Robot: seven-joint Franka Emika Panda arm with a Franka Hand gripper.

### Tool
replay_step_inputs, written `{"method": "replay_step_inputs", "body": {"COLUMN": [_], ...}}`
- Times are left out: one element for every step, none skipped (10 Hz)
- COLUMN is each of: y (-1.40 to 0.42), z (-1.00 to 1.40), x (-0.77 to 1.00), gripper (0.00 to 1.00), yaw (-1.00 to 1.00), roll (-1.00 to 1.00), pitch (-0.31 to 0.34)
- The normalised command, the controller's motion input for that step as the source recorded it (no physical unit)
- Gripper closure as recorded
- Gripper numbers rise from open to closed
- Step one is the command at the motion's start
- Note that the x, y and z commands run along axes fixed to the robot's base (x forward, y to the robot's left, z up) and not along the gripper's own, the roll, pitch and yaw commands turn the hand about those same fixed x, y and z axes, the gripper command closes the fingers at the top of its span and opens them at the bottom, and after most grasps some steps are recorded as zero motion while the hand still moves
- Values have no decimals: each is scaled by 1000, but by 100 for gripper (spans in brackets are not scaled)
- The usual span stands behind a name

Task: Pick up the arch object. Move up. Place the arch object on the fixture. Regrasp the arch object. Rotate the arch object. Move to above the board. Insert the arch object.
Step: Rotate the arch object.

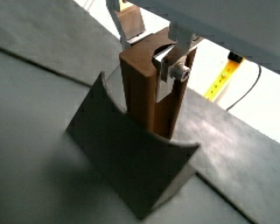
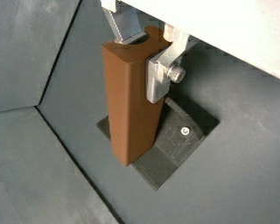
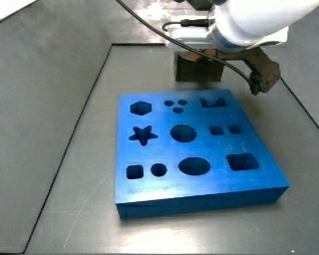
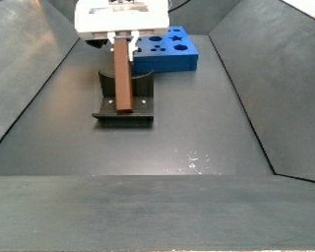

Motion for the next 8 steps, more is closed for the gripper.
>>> {"method": "replay_step_inputs", "body": {"y": [385,363,316,275,261,230,209,191], "z": [961,951,916,879,858,811,770,725], "x": [-1000,-1000,-1000,-1000,-1000,-1000,-1000,-1000], "gripper": [100,100,100,100,100,100,100,100], "yaw": [1,2,-5,-26,-39,-65,-86,-99], "roll": [-24,-81,-116,-136,-142,-145,-147,-144], "pitch": [-18,-51,-83,-109,-116,-123,-125,-118]}}
